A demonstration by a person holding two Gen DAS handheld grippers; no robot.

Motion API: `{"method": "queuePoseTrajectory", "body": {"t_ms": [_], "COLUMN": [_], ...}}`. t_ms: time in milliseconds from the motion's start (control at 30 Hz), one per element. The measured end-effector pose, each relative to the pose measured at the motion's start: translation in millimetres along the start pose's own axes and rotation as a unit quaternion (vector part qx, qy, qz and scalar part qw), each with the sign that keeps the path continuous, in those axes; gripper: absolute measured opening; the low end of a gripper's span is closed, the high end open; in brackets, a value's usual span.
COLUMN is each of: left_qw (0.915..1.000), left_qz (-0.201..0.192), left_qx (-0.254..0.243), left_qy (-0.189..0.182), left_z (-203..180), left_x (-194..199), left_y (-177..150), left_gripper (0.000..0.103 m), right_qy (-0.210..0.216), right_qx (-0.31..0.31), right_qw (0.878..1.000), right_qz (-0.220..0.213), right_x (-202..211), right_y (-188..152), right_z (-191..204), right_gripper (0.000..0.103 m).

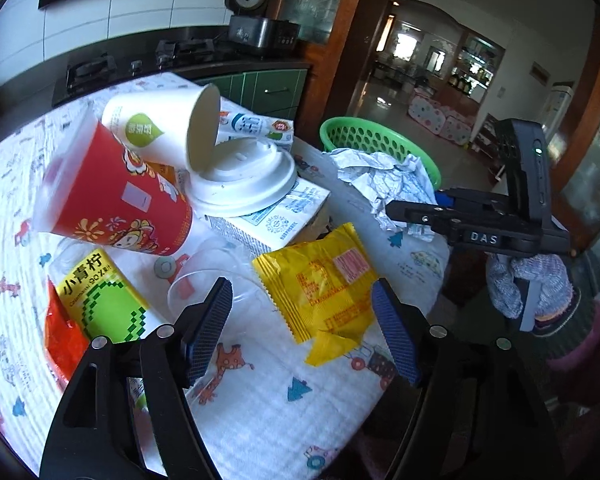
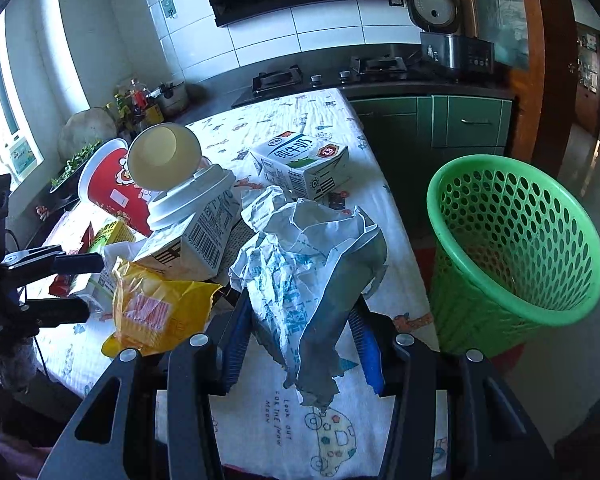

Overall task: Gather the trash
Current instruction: 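Close the right tool on the crumpled foil wrapper while the left tool reaches the yellow packet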

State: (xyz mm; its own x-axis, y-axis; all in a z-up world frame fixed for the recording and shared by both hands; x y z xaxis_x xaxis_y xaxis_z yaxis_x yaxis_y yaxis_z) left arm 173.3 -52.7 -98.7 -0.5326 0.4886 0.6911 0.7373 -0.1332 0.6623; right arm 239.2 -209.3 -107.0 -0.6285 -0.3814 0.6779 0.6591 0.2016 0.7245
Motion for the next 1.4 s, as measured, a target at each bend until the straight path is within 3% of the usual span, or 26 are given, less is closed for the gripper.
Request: {"method": "queuePoseTrajectory", "body": {"t_ms": [167, 300, 533, 733, 900, 933, 1067, 1400], "left_qw": [0.9983, 0.998, 0.9953, 0.9944, 0.9922, 0.9919, 0.9904, 0.9875], "left_qz": [-0.017, 0.008, 0.04, 0.054, 0.067, 0.069, 0.066, 0.094], "left_qx": [-0.055, -0.06, -0.088, -0.091, -0.104, -0.106, -0.121, -0.125], "left_qy": [0.005, 0.019, 0.012, -0.01, -0.016, -0.014, -0.011, -0.021], "left_z": [-13, -6, -4, -17, -26, -27, -33, -38], "left_x": [3, -20, -35, -34, -36, -36, -36, -57], "left_y": [7, 15, 17, 4, -10, -13, -16, -19], "left_gripper": [0.072, 0.072, 0.072, 0.058, 0.058, 0.058, 0.079, 0.079], "right_qy": [0.0, 0.0, -0.005, -0.006, -0.007, -0.009, -0.01, -0.013], "right_qx": [-0.007, -0.012, -0.017, -0.024, -0.026, -0.027, -0.036, -0.046], "right_qw": [1.0, 1.0, 1.0, 1.0, 1.0, 0.999, 0.999, 0.999], "right_qz": [-0.004, -0.006, -0.005, -0.01, -0.015, -0.016, -0.021, -0.024], "right_x": [3, 5, 10, 13, 19, 20, 26, 33], "right_y": [0, -1, -4, -6, -8, -9, -11, -16], "right_z": [1, 1, -2, -3, -2, -3, -6, -12], "right_gripper": [0.046, 0.046, 0.046, 0.046, 0.046, 0.046, 0.046, 0.047]}}
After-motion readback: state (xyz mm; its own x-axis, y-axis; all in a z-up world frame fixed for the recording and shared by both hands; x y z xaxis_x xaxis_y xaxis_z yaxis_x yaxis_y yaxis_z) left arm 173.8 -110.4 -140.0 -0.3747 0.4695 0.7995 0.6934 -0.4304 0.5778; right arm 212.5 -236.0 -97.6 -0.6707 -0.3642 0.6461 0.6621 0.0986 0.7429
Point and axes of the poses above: each gripper's, at about its wrist camera, not at the fingertips, and x roughly against the way its jaws point, z to its left, y to its top, the point moved 7 cm from there along -x, roughly the way its jaws point, and after that the axes turned 6 degrees about x, right-handed, at the moved point
